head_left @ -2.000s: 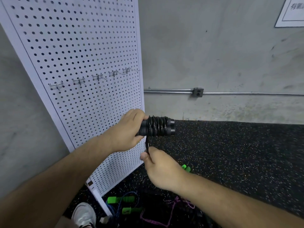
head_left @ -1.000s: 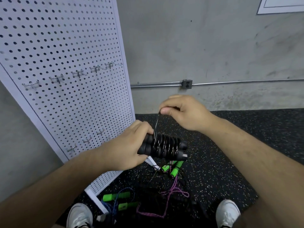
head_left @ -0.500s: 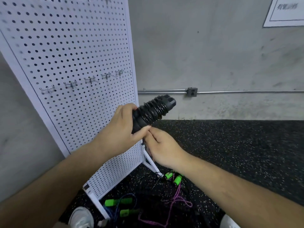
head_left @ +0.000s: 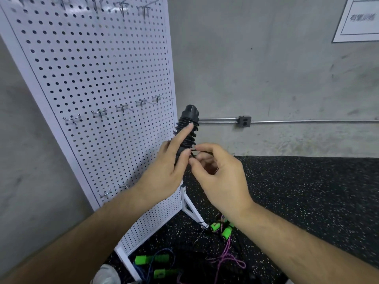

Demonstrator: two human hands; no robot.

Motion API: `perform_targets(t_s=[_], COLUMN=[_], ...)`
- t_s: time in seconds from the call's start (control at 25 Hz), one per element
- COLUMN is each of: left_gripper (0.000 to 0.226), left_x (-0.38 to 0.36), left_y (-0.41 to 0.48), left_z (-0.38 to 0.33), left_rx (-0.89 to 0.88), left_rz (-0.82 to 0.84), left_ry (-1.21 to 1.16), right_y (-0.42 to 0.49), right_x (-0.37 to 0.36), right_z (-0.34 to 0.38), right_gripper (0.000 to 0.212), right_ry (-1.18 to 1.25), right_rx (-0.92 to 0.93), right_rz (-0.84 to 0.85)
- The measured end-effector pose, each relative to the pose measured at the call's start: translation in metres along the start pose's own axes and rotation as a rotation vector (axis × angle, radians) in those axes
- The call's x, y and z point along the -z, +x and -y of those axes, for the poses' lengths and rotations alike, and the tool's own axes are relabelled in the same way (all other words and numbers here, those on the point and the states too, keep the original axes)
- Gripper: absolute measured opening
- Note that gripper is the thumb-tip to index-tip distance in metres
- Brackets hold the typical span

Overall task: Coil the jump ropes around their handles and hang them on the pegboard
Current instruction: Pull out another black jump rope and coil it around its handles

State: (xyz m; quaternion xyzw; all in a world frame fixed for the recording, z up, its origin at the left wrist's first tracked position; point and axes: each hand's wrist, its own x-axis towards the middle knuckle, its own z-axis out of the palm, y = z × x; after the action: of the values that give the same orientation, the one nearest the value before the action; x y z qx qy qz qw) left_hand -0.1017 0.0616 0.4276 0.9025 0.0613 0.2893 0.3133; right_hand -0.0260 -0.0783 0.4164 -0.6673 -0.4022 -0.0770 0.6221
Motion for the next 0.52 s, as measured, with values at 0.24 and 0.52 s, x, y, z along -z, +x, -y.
perform_targets(t_s=[0.24, 0.52], left_gripper=[0.046, 0.04], left_x=[0.003, 0.006], left_y=[0.001, 0.001], left_z=[-0.014, -0.027], left_rx=[0.042, 0.181], left_rz=[-0.058, -0.103], left_ry=[-0.329, -0.476], right_y=[0.009, 0.021], right_x=[0.009, 0.02], right_z=[0.004, 0.011], right_gripper=[0.032, 0.024], right_ry=[0.099, 0.252], right_rx=[0.014, 0.004], right_rz=[0.019, -0.028])
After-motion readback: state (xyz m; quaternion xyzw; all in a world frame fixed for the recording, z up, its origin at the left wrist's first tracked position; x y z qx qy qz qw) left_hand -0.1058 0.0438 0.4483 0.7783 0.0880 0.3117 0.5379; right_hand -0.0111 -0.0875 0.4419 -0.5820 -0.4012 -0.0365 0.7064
